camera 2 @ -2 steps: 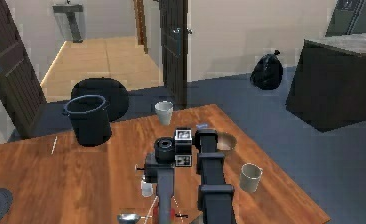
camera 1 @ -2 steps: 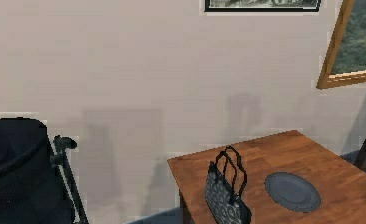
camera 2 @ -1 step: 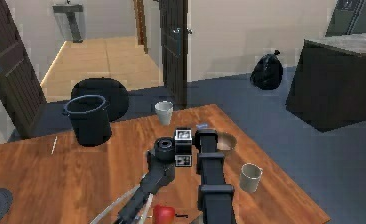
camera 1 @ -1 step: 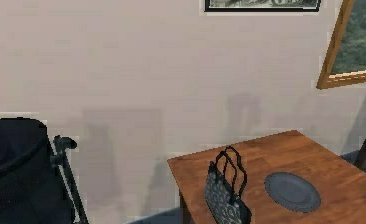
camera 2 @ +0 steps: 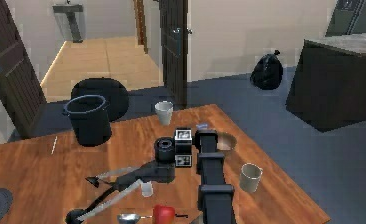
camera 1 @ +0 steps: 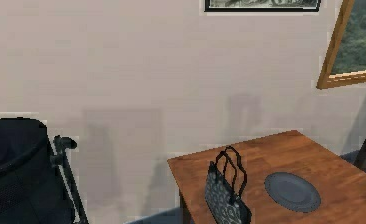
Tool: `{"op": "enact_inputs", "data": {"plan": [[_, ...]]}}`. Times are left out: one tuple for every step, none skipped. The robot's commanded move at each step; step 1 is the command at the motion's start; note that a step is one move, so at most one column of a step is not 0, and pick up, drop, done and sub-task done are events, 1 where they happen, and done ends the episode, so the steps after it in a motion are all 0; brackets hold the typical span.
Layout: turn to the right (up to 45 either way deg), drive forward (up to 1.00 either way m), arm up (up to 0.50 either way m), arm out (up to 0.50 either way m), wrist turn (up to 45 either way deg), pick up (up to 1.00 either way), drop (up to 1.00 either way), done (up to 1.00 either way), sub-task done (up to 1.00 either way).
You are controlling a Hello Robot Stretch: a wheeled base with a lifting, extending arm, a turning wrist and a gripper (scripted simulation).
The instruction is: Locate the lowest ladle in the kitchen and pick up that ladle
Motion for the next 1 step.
{"op": "enact_inputs", "data": {"plan": [[0.0,0.0,0.0,0.0,36.0,0.0,0.0,0.0,0.0]]}}
